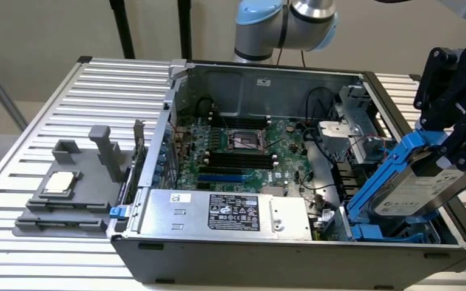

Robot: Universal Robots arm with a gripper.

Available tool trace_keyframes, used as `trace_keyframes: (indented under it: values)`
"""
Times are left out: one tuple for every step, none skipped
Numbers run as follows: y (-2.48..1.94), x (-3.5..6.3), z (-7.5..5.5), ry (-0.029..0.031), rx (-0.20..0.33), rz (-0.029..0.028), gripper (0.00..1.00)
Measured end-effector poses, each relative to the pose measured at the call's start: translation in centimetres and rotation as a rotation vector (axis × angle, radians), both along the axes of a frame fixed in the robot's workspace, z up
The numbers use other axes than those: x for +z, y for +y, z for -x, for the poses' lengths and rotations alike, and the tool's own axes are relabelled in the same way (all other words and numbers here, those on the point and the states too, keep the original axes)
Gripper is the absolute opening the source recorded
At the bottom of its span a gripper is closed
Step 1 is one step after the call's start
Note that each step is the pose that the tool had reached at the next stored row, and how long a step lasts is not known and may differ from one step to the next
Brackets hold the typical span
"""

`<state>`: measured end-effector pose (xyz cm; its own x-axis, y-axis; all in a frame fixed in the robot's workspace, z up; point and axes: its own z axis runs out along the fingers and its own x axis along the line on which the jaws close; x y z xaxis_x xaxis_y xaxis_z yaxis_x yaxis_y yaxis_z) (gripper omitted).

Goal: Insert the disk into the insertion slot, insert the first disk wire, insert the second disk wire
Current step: 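Insert the disk into the insertion slot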

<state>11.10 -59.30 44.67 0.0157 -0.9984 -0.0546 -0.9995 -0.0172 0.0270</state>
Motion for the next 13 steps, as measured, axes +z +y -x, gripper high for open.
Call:
trace_keyframes:
  values:
    - [0.02, -0.03, -0.01, 0.0, 0.0, 0.0, 0.32]
    - [0.03, -0.08, -0.01, 0.0, 0.0, -0.0002, 0.32]
    - [0.03, -0.11, -0.02, 0.0, 0.0, -0.0002, 0.32]
    - [0.03, -0.15, -0.02, 0.0, 0.0, -0.0001, 0.32]
    - [0.03, -0.19, -0.02, 0.0, 0.0, 0.0, 0.32]
    - [0.04, -0.22, -0.02, 0.0, 0.0, 0.0, 0.32]
    - [0.04, -0.25, -0.02, 0.0001, 0.0, 0.0001, 0.32]
    - [0.04, -0.28, -0.02, 0.0001, 0.0, 0.0002, 0.32]
    - [0.04, -0.31, -0.02, 0.0001, 0.0, 0.0005, 0.32]
    - [0.04, -0.35, -0.02, 0.0001, 0.0, 0.001, 0.32]
    - [0.03, -0.37, -0.02, 0.0001, 0.0, 0.0018, 0.32]
    - [0.04, -0.39, -0.02, 0.0002, 0.0, 0.0031, 0.32]
    - [0.04, -0.42, -0.02, 0.0002, 0.0, 0.0047, 0.32]
